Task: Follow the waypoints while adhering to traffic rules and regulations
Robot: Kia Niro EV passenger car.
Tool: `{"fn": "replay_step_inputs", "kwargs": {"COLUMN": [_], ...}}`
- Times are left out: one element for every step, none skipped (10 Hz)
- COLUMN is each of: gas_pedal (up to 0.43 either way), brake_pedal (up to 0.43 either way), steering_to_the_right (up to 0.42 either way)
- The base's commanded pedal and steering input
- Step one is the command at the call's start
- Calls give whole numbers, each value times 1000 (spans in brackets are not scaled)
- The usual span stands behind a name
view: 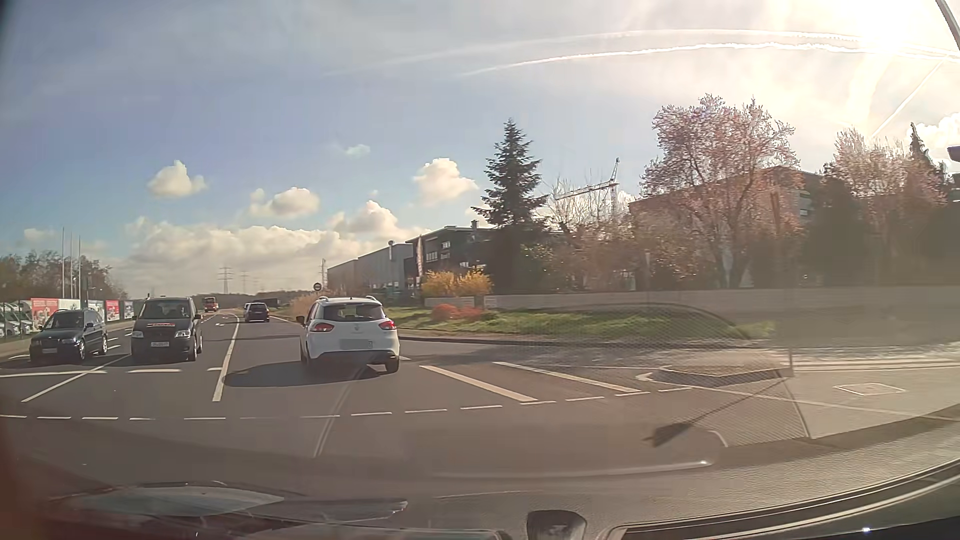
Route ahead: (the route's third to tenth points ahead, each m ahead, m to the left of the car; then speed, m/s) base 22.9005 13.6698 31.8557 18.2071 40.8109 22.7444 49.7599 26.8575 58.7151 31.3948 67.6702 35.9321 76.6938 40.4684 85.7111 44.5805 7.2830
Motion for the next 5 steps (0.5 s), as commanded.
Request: {"fn": "replay_step_inputs", "kwargs": {"gas_pedal": [280, 280, 280, 280, 287], "brake_pedal": [0, 0, 0, 0, 0], "steering_to_the_right": [-234, -223, -214, -203, -188]}}
